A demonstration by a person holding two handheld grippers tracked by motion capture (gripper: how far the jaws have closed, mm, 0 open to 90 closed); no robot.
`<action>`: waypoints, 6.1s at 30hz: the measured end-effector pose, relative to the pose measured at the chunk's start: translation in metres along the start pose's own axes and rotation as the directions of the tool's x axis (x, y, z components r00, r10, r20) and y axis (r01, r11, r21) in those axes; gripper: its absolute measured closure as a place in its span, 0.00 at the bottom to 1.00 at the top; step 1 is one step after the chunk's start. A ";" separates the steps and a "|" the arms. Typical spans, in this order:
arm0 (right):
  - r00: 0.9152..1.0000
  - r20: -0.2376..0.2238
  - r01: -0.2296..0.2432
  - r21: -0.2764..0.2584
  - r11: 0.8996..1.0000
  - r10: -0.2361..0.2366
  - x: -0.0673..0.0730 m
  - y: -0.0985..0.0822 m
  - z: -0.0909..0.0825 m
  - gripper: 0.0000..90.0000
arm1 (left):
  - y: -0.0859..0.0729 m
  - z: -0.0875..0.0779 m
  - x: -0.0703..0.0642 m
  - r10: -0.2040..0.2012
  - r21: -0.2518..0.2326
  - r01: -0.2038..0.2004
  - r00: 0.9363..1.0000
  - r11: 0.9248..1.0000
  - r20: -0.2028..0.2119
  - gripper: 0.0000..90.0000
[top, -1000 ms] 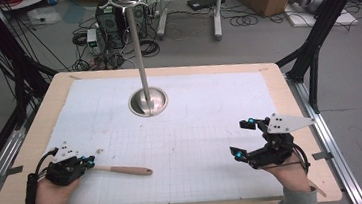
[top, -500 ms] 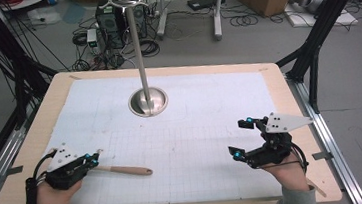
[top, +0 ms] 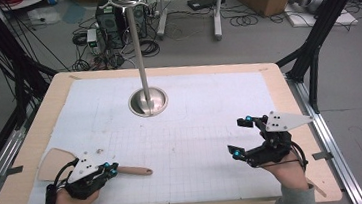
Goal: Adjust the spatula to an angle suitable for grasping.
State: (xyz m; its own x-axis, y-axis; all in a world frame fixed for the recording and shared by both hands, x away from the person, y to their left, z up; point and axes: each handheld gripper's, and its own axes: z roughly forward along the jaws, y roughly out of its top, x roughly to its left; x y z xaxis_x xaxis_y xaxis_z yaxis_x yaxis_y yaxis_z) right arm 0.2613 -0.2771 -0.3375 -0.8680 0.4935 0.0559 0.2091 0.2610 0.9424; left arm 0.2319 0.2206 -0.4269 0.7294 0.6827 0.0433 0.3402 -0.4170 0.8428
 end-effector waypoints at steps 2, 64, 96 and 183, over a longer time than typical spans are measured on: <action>1.000 0.001 -0.001 0.000 1.000 0.001 0.000 0.000 0.000 0.11 | -0.001 0.001 -0.001 -0.001 -0.003 0.001 1.000 1.000 0.005 1.00; 1.000 0.000 -0.005 0.020 1.000 0.005 0.000 -0.003 0.002 0.11 | 0.017 0.069 0.011 -0.001 0.084 0.001 1.000 0.996 -0.003 1.00; 1.000 -0.006 -0.010 0.041 0.999 0.010 -0.003 -0.004 0.008 0.11 | 0.029 0.084 0.032 -0.045 0.098 0.048 0.998 0.994 -0.040 1.00; 0.999 -0.035 -0.011 0.061 0.998 0.013 -0.004 -0.002 0.020 0.11 | -0.011 -0.005 0.077 -0.207 0.264 0.236 0.969 0.935 -0.133 1.00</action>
State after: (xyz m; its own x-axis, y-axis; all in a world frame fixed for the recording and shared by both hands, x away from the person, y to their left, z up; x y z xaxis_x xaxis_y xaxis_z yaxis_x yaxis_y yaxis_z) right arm 0.2733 -0.2634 -0.3466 -0.8803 0.4678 0.0793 0.2456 0.3063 0.9197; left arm 0.2813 0.2809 -0.4301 0.5576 0.8279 -0.0606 0.6467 -0.3875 0.6569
